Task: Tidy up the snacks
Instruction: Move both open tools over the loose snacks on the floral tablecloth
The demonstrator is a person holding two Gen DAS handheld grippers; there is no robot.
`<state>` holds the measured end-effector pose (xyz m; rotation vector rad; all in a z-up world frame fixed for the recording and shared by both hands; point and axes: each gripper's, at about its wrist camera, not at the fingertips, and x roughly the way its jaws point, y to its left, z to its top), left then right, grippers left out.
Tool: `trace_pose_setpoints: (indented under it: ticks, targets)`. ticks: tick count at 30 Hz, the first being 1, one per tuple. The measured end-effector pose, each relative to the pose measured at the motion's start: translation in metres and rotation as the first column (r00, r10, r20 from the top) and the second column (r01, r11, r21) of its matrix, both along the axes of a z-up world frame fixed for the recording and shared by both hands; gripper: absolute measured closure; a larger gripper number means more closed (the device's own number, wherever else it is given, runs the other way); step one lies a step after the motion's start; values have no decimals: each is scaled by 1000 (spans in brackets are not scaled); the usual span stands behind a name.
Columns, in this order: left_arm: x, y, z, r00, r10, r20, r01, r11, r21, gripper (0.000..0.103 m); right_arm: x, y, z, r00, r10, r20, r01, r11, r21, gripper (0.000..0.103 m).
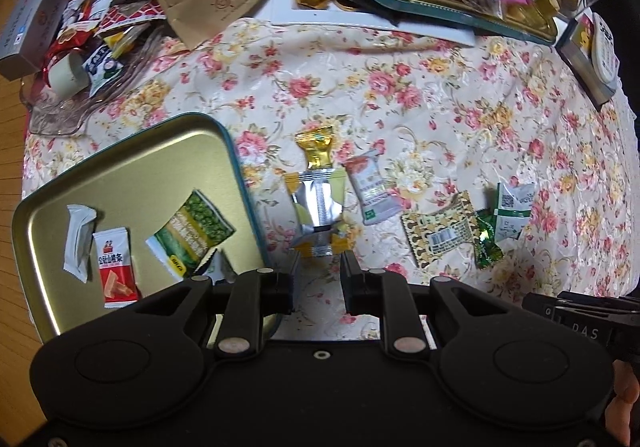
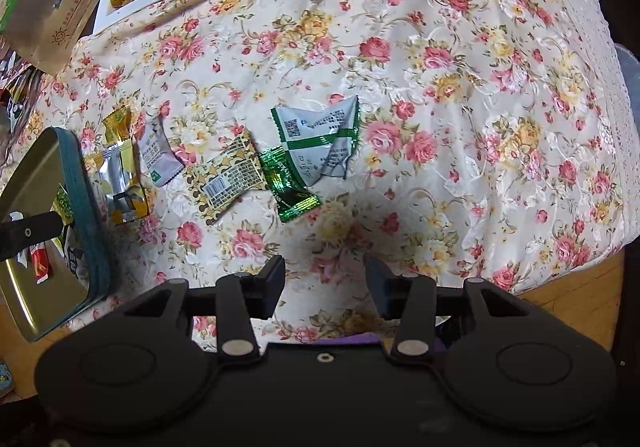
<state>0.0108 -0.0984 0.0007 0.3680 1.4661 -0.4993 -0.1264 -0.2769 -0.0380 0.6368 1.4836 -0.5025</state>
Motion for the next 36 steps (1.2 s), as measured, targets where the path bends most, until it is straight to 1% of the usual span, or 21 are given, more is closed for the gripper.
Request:
trace_pose_setpoints:
  ticks: [10,16,21,25,32,36]
  targets:
    - [-10,-20,-6,999,-35,-7,35,999,18,75,-12,-7,5,1000,-24,16,24,999,24,55]
    - [-15,-23,-10,999,-52,-8,52,998,31,75,-11,-9,7,999,-38,24,37,999,36,55]
    - [-16,-24,-12,998,-55,-7,56,998,38,75,-7,-5,9,999,-23,39,22,999,26,55]
    - [-14,-29,-15,999,-41,-3,41,998,51,75,-5,-7,4,999,-30,21,30,999,11,55]
    - [-14,-43,-23,999,-29,-14,30,998,46,75,-2,-9,-3,999,-42,2,42,999,-5,56]
    - [-16,-55,-33,999,-18,-30,20,998,61,75,-3,-9,-2,999,-49,8,49,999,10,56]
